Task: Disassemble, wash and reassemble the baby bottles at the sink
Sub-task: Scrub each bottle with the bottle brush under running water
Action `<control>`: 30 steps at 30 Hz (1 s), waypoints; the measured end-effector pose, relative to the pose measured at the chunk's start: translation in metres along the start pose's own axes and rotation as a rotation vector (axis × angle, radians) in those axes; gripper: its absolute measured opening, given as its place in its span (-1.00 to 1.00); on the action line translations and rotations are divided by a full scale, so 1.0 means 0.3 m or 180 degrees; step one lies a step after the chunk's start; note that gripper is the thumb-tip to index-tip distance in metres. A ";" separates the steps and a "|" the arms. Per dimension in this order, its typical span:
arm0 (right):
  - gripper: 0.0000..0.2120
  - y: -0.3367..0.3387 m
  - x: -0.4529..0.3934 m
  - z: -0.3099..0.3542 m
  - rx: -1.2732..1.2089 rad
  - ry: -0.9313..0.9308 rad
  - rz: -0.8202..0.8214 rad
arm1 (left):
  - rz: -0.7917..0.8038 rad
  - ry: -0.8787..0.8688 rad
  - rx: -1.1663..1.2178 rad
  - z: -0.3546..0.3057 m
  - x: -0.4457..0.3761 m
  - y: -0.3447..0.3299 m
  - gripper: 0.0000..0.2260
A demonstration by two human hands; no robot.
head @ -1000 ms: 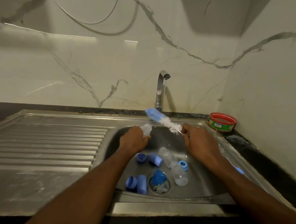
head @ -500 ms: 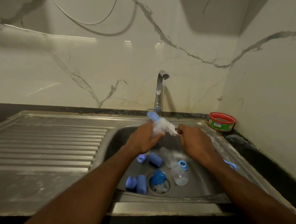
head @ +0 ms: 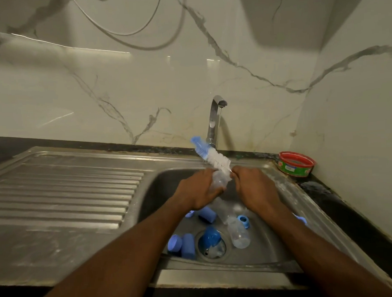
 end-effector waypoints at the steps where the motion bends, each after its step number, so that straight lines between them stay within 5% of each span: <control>1: -0.83 0.004 -0.006 -0.006 -0.0013 -0.0027 -0.0060 | -0.0046 0.0048 -0.0013 0.011 -0.007 -0.006 -0.52; 5: -0.75 -0.048 0.007 -0.049 -0.0033 -0.0172 0.0278 | -0.0393 0.0994 -0.0116 0.198 0.023 0.052 -0.56; 9: -0.73 -0.031 0.030 -0.039 -0.0081 -0.0047 0.0177 | -0.0301 0.0660 -0.0185 0.115 0.030 0.069 -0.61; 13: -0.72 -0.007 0.006 -0.001 0.0126 -0.0007 0.0146 | -0.0127 0.0178 -0.0419 0.019 -0.001 -0.006 -0.42; 18: -0.75 -0.002 0.032 -0.018 0.0025 0.0001 0.0137 | -0.0376 0.1204 0.0014 0.214 0.032 0.052 -0.20; 21: -0.75 -0.034 0.052 -0.011 0.0067 -0.0011 0.0399 | -0.0401 0.1267 0.0025 0.240 0.037 0.069 -0.09; 26: -0.76 0.007 0.027 0.035 0.0442 -0.0126 0.0263 | -0.0068 0.0412 -0.0200 0.066 -0.013 -0.019 -0.33; 30: -0.75 0.008 0.047 0.012 0.0494 -0.0120 0.0304 | -0.0146 0.1019 -0.0288 0.173 0.015 -0.002 -0.39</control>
Point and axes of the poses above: each hand's wrist, its own x-axis away from the middle knuckle, its own y-axis out of the back of the hand, z = x × y, the point moved 10 cm from there along -x, towards the middle knuckle, and after that the axes turned 4 degrees about x, right-handed, at the moved point
